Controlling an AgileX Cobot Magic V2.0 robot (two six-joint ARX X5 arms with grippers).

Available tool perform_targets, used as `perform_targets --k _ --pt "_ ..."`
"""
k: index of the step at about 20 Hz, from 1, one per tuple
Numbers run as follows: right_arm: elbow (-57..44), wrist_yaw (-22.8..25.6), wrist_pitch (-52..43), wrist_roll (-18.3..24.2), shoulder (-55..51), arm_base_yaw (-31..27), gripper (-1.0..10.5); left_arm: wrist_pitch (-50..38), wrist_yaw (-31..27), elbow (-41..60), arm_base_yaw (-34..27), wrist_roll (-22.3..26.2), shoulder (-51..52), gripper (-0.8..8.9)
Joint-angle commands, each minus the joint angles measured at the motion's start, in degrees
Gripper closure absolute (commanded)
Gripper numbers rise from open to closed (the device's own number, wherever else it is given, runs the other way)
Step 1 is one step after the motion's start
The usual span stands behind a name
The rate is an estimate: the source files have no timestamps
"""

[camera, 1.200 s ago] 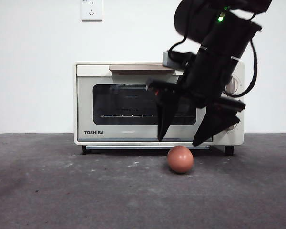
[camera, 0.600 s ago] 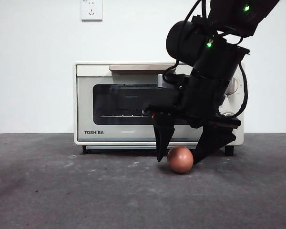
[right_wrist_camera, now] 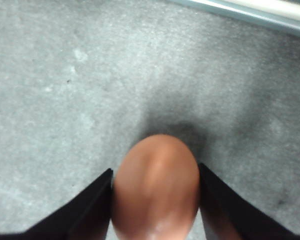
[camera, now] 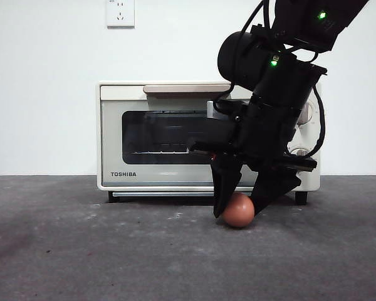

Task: Eggoven

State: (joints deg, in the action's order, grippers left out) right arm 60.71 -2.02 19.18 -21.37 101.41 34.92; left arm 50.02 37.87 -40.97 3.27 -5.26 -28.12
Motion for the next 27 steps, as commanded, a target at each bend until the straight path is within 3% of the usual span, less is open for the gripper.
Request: perform_targets --k 1,8,12,19,27 --pt "0.76 -1.14 0.90 -0.42 0.48 0.57 9.4 -2.14 0.26 -0.90 0.13 0.33 -0.55 8.06" --pt "0.76 -1.20 9.07 4.31 -13.51 1.29 9.4 -13.57 0.15 -1.36 1.86 -4.83 -6.78 8.06" --pt "0.76 -0.98 14.93 6.86 -26.29 1.84 9.4 -20.11 -5.75 -4.55 7.43 -4.94 -15.12 8.06" --pt "0.76 -0.74 19.96 7.26 -43.32 1.81 9.4 -35.93 -14.78 -14.05 17.07 -5.09 -34.16 8.06" --pt "0.76 -0.50 23.45 7.91 -49.62 1.81 9.4 -39.32 -17.20 -24.61 20.33 -3.58 -49.81 8.06"
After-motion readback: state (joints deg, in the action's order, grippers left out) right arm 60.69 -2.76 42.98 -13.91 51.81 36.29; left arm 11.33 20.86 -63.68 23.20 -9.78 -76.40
